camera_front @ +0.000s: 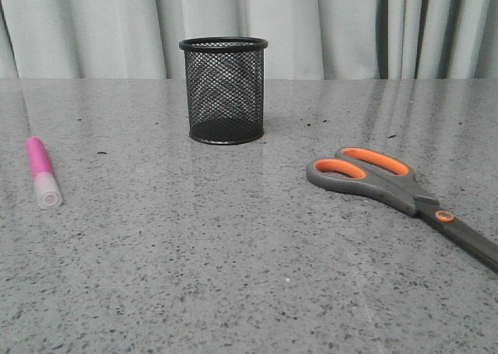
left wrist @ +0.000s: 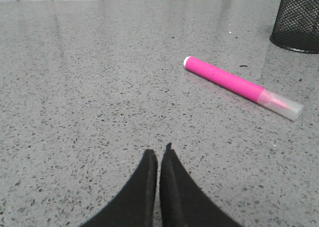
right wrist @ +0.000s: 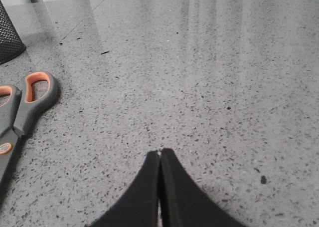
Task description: Put pen and scissors into bin
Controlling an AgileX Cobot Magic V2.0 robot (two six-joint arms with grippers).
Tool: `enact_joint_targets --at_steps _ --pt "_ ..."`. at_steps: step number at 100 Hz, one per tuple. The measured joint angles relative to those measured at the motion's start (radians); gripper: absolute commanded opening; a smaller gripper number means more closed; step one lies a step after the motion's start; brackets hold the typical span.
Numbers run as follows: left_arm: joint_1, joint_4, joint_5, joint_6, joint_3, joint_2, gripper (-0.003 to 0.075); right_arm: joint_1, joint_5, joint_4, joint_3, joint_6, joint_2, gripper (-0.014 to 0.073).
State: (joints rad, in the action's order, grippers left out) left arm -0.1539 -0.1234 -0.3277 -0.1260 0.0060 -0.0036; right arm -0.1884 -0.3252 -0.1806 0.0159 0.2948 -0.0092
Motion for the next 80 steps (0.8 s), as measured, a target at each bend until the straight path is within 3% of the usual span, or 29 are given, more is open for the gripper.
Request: enact_joint_targets --at_steps 42,53,60,80 --pt "0.000 0.006 0.000 0.000 0.000 0.000 -0.0020 0.000 0.002 -0.029 0.000 0.000 0.000 -0.0066" --pt "0.000 -0.030 0.018 0.000 0.000 0.000 -0.0020 0.000 0.064 -0.031 0.000 0.000 0.000 -0.0066" --pt "0.000 -0.186 0.058 0.002 0.000 0.000 -0.0020 0.000 0.181 0.010 0.000 0.000 0.000 -0.0066" --pt "0.000 -0.882 0.185 0.010 0.000 0.000 -0.0020 0.000 0.522 0.143 0.000 0.000 0.000 -0.0065"
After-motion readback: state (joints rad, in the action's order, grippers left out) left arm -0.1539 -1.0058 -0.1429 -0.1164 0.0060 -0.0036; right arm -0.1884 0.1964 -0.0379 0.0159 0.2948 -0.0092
